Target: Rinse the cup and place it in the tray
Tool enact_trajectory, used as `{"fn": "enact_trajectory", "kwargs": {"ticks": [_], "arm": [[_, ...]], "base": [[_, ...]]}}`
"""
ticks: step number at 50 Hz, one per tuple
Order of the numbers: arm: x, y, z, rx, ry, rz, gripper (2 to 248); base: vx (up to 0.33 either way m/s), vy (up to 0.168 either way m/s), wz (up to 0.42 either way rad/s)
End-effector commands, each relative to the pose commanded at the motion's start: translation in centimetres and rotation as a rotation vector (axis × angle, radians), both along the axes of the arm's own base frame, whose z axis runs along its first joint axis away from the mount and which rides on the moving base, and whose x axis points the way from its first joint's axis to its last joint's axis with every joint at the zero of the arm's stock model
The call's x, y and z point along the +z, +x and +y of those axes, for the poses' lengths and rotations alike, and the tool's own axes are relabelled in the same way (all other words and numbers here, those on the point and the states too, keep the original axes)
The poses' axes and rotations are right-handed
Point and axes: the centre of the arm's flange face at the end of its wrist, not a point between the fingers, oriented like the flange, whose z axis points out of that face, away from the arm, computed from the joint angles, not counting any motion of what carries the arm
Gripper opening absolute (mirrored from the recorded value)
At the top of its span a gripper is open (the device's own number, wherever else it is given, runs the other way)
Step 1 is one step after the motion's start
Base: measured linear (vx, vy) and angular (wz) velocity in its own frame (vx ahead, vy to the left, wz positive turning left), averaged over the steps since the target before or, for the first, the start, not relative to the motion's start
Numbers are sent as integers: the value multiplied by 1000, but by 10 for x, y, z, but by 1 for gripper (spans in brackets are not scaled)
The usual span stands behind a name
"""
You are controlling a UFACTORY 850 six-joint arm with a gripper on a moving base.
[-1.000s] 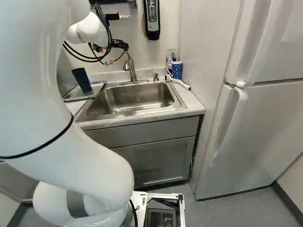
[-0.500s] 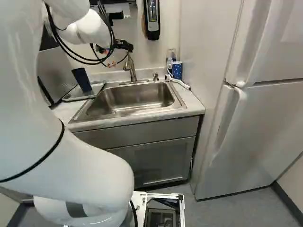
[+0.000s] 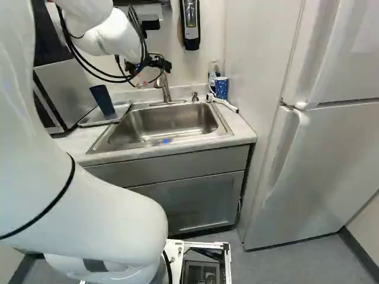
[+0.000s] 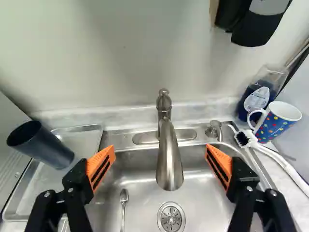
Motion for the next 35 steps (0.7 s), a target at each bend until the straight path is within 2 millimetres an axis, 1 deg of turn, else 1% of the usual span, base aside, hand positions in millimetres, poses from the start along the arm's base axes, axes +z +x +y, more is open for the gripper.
{"fn": "enact_trajectory", "kwargs": {"ticks": [35], "arm": [[-25,-20,-5,-12,-77,355,247]], "base": [[0,0,0]]}}
